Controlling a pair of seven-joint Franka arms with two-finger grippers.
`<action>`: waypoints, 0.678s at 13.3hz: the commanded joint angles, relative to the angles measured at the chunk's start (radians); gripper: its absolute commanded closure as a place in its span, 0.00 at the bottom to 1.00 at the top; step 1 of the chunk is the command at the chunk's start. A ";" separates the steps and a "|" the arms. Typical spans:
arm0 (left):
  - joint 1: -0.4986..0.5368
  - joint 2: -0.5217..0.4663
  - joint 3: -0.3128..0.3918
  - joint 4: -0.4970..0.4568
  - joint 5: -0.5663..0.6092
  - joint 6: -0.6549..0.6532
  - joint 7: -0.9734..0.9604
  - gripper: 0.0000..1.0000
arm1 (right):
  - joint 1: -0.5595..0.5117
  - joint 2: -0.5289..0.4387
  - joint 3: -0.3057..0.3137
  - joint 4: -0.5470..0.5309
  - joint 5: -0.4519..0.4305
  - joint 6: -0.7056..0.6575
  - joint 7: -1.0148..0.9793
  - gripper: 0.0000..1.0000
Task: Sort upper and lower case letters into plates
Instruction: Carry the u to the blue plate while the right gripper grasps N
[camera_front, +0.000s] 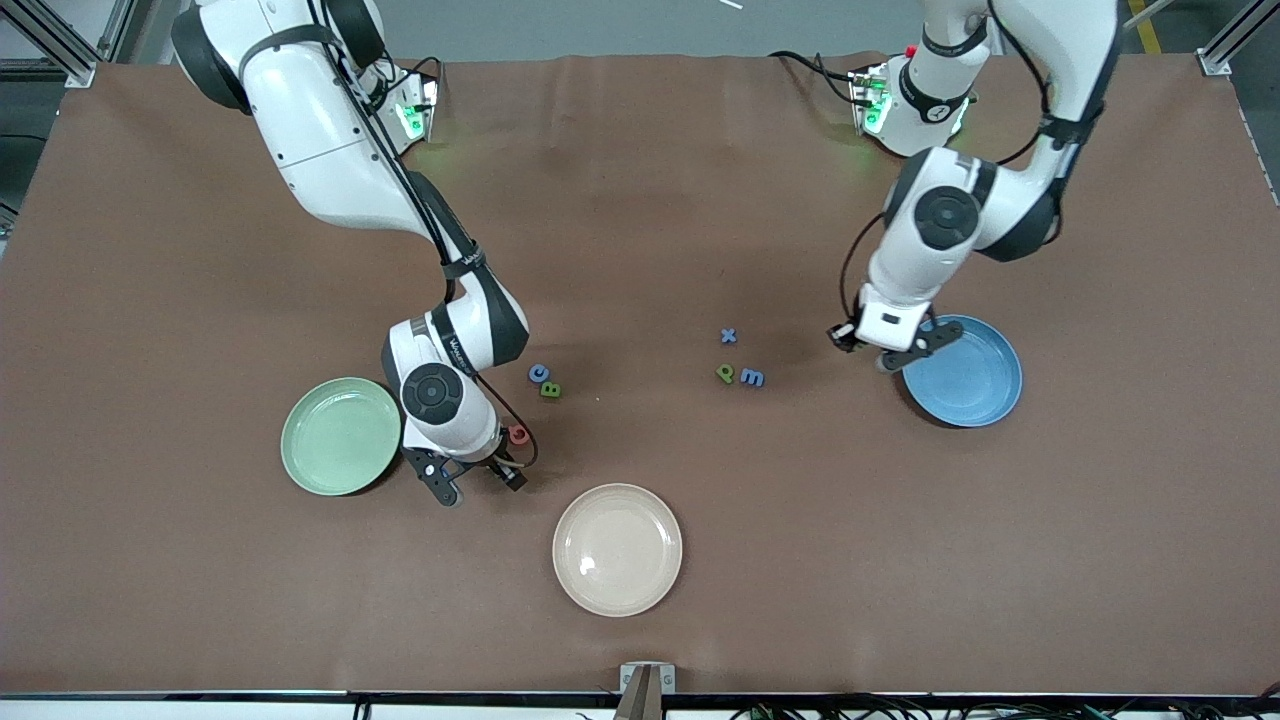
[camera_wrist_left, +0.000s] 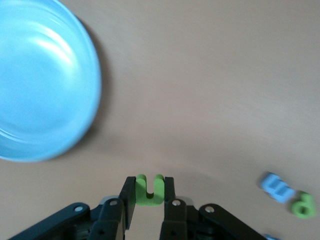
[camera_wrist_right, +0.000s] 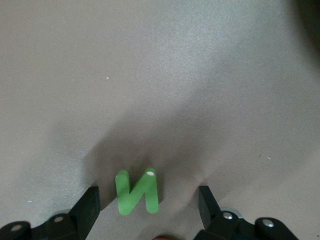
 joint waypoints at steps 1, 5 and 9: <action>0.115 -0.019 -0.010 -0.022 0.017 -0.036 0.209 0.82 | -0.015 0.018 0.008 0.020 -0.023 0.002 -0.019 0.18; 0.264 0.012 -0.010 -0.024 0.017 -0.035 0.523 0.81 | -0.027 0.018 0.008 0.022 -0.046 0.002 -0.027 0.29; 0.360 0.076 -0.010 -0.016 0.066 0.001 0.667 0.81 | -0.044 0.018 0.008 0.020 -0.069 0.001 -0.042 0.32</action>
